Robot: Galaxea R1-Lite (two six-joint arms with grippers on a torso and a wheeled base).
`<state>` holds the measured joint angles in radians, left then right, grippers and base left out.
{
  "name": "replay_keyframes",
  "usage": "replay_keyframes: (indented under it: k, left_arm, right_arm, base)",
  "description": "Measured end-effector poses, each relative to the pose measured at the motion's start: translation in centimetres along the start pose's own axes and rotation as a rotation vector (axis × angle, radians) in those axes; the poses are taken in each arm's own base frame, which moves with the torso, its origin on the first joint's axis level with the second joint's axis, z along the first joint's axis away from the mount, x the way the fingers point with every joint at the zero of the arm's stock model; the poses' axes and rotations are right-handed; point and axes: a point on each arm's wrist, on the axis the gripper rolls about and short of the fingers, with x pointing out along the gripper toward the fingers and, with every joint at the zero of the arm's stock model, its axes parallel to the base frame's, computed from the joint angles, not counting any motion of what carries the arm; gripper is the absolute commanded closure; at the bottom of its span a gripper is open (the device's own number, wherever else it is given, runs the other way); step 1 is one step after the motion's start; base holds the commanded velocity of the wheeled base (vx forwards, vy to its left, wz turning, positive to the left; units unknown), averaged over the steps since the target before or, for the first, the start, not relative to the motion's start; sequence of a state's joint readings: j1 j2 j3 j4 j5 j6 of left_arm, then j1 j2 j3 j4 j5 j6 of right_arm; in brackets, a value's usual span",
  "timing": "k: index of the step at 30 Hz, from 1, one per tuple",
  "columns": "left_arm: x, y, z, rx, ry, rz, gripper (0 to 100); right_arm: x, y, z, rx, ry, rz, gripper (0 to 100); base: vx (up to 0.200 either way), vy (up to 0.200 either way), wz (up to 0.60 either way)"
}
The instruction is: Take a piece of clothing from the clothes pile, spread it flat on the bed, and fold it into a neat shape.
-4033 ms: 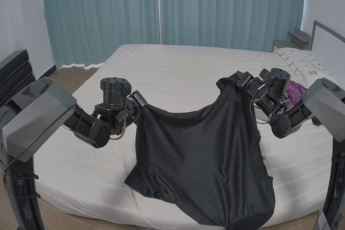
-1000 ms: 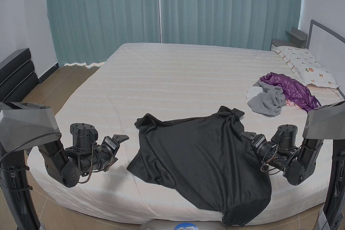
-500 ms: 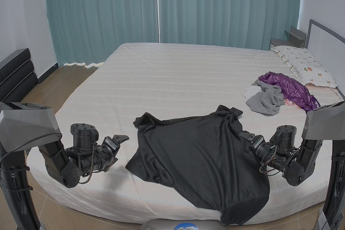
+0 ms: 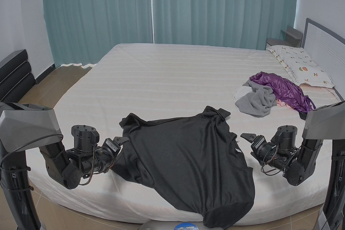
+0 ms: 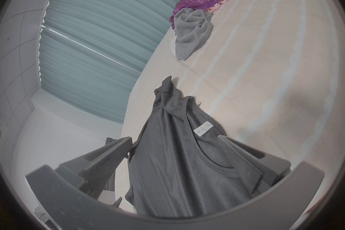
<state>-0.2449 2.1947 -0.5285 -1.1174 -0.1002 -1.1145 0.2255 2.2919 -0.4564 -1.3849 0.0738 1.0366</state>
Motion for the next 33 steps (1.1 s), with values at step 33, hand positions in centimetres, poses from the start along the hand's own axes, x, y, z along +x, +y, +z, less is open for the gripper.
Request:
replay_keyframes:
  k: [33]
  left_arm:
    - [5.1, 2.3, -1.0, 0.348, -0.137, 0.267, 0]
  right_arm:
    - [0.1, -0.1, -0.2, -0.008, 0.007, -0.006, 0]
  base:
    - [-0.055, 0.0, 0.0]
